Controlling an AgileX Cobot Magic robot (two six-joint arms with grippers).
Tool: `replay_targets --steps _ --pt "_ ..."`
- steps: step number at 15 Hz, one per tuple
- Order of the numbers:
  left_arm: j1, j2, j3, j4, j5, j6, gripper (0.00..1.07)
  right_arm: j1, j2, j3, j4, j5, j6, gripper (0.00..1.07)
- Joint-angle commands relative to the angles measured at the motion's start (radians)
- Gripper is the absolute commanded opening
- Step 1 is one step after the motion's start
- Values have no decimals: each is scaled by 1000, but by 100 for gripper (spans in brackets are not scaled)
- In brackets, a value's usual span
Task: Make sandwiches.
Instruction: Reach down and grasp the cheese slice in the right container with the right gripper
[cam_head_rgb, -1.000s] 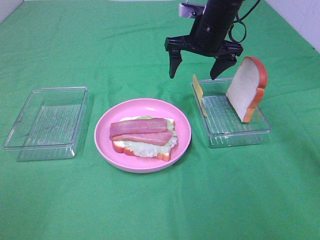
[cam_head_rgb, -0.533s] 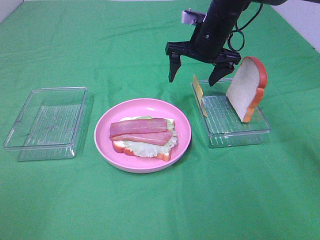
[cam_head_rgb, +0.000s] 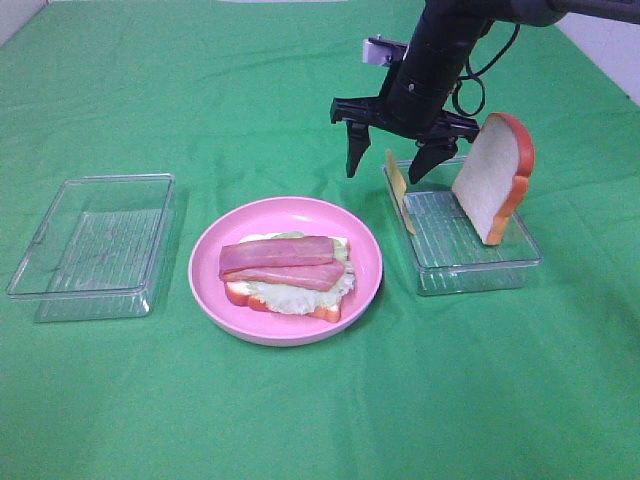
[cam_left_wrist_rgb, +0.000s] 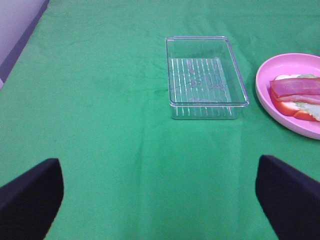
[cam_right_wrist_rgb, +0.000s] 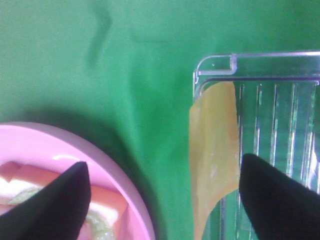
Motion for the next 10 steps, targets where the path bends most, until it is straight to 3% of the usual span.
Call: replay_targets --steps 1,5,7,8,10 --pt "1 -19 4 -9 -16 -3 98 -1 4 -5 -22 8 6 75" --pt "1 -19 4 -9 -16 -3 98 -1 4 -5 -22 22 6 69" --pt "1 -19 4 -9 -16 -3 98 -1 4 -5 -45 25 7 53" --pt "1 -19 4 -9 -16 -3 98 -1 4 -5 -75 29 7 37" --pt "1 -19 4 -9 -16 -3 98 -1 4 -5 -97 32 7 25"
